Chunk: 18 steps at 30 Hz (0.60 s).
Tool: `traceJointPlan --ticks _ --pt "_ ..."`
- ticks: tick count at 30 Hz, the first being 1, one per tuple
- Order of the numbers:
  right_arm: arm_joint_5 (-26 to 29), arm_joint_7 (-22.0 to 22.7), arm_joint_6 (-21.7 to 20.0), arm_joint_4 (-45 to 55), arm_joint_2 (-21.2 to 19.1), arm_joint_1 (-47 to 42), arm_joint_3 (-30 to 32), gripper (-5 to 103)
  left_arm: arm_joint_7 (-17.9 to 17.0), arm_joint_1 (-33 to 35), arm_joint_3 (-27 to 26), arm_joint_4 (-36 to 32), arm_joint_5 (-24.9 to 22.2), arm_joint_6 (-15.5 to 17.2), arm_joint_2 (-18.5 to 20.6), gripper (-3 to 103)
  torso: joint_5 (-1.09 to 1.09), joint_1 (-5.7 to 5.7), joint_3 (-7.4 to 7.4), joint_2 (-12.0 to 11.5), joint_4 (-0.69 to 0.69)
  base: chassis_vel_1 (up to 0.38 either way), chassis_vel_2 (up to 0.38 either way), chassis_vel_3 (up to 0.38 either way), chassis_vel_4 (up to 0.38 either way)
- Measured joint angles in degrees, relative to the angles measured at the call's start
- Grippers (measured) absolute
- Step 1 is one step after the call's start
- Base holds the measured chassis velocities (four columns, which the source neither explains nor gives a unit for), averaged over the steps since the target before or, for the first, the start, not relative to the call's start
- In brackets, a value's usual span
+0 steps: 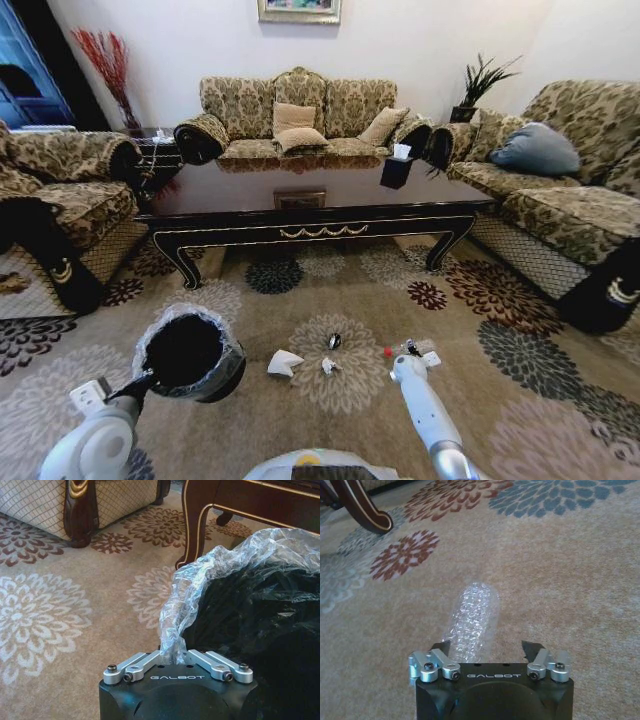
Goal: Move to the front of the table and pick up the trash from the floor, then place it into the trash bin.
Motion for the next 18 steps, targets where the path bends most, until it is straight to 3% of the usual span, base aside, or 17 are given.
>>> traceJointPlan --ticks 7,8,10,14,18 --pt "-0.6 -1.6 -1.4 -0.9 -0.1 -0.1 -0.5 74 0.0 -0.2 -0.1 0.7 0.1 0.0 0.5 2 0.0 0.0 0.0 0.0 -0.02 0.0 0.0 0.0 0.0" --pt "-1.0 -1.6 -1.6 -1.0 0.0 -0.1 -0.5 66 0.0 -0.2 -0.1 0.7 0.1 0.0 0.6 2 0.0 0.0 0.0 0.0 -0.02 0.0 0.0 0.0 0.0" --pt "-1.2 -1.6 -1.8 -1.0 0.1 -0.1 -0.6 66 0.0 -0.3 -0.1 0.8 0.1 0.0 0.7 2 0.0 0.0 0.0 0.0 -0.01 0.0 0.0 0.0 0.0" --pt "-1.8 -1.6 -2.0 -1.0 0.4 -0.1 -0.6 45 0.0 -0.5 -0.1 1.3 0.1 0.0 0.9 2 0.0 0.0 0.0 0.0 -0.01 0.0 0.0 0.0 0.0" --pt "-2.4 -1.6 -2.1 -0.7 0.5 -0.2 -0.6 41 0.0 -0.6 -0.1 1.6 0.1 0.0 1.0 2 0.02 0.0 0.01 0.0 -0.01 0.0 0.0 0.0 0.0"
